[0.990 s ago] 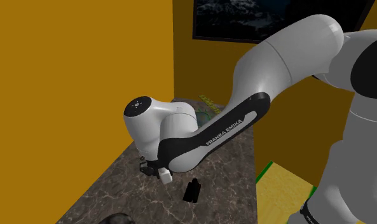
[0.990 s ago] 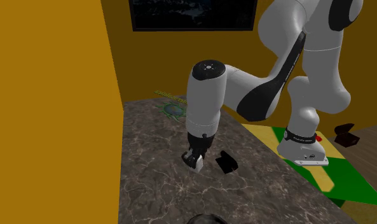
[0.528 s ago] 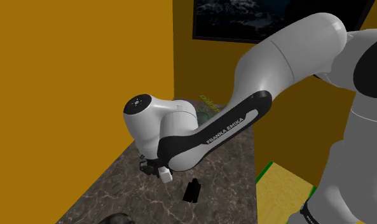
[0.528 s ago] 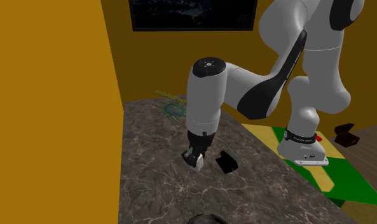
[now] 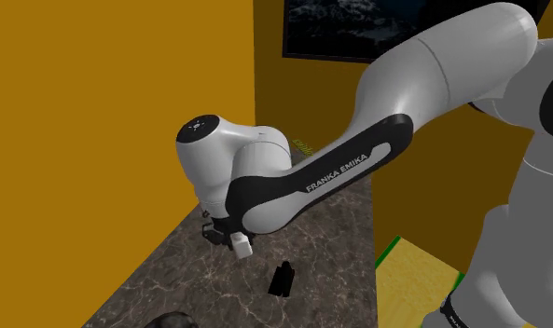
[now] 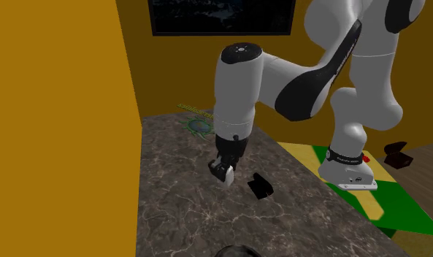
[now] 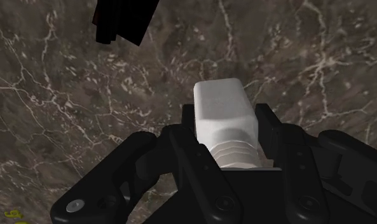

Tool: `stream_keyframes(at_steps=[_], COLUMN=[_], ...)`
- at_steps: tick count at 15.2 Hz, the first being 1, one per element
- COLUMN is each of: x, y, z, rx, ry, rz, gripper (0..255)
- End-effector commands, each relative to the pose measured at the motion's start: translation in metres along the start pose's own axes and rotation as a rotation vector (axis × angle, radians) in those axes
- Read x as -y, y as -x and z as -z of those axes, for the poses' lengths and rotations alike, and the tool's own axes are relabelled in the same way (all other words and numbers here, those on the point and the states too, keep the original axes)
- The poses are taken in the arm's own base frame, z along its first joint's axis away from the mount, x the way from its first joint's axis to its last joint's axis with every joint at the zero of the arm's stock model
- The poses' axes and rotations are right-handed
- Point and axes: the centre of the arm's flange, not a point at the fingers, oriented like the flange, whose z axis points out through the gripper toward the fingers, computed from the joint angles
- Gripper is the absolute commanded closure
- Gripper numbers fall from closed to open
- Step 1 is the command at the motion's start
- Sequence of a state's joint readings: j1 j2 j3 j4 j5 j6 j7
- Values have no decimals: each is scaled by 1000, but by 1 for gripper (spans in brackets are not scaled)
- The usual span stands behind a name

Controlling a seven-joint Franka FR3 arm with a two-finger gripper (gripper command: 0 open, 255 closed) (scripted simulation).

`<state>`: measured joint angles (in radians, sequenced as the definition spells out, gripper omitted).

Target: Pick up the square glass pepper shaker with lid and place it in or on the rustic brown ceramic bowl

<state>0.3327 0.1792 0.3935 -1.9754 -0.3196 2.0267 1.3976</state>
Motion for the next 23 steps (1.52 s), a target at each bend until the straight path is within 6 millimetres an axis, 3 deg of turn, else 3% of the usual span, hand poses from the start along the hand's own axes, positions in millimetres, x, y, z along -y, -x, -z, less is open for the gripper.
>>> stream_keyframes(at_steps=[1, 13, 23], x=[-2, -11, 75], y=[-2, -12, 81], z=[11, 72, 108], rx=[0, 0, 0], ry=[0, 0, 0], rz=[0, 0, 0], gripper=[255, 255, 255])
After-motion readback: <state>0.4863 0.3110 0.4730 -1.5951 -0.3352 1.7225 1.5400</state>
